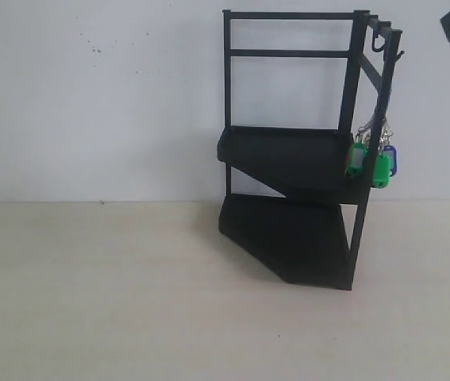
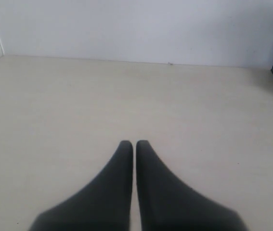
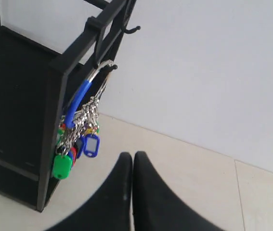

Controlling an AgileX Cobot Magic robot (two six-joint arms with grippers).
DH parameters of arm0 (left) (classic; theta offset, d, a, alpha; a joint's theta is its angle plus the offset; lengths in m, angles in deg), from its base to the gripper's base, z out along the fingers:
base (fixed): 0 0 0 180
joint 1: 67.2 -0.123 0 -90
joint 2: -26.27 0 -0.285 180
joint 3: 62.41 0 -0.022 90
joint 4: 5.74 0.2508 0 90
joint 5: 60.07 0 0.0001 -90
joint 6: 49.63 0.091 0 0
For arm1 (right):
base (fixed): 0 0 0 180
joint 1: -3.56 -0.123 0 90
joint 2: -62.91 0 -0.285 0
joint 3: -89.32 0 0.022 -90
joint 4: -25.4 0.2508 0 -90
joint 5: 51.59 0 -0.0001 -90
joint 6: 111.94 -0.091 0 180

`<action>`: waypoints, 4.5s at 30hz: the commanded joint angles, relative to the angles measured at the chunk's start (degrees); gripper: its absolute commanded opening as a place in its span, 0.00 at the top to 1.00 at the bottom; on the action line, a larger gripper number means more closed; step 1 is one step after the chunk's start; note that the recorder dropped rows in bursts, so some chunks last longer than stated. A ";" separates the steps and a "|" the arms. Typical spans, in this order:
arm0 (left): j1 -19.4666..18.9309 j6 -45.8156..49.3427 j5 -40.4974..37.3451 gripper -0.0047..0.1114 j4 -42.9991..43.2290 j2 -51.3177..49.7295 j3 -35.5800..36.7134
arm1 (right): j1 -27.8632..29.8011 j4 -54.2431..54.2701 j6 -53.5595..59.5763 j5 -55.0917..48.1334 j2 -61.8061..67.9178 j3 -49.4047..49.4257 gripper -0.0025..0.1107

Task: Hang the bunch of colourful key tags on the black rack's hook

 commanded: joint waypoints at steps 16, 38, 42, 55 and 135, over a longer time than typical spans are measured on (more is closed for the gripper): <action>-0.19 0.02 0.64 0.92 -0.11 -0.20 -0.14 | 0.03 0.90 -17.45 12.76 -31.18 38.25 0.98; -0.19 0.02 0.64 0.92 -0.11 -0.20 -0.14 | 0.03 0.90 -17.69 10.87 -34.39 38.25 0.98; -0.19 0.02 0.64 0.92 -0.11 -0.20 -0.14 | 0.03 0.90 -17.68 10.87 -35.73 38.25 0.98; -0.19 0.02 0.64 0.92 -0.11 -0.20 -0.14 | 3.07 -0.15 -17.68 16.47 -55.21 46.51 0.98; -0.19 0.02 0.64 0.92 -0.11 -0.20 -0.14 | 10.23 16.47 -4.82 23.14 -76.21 84.86 0.98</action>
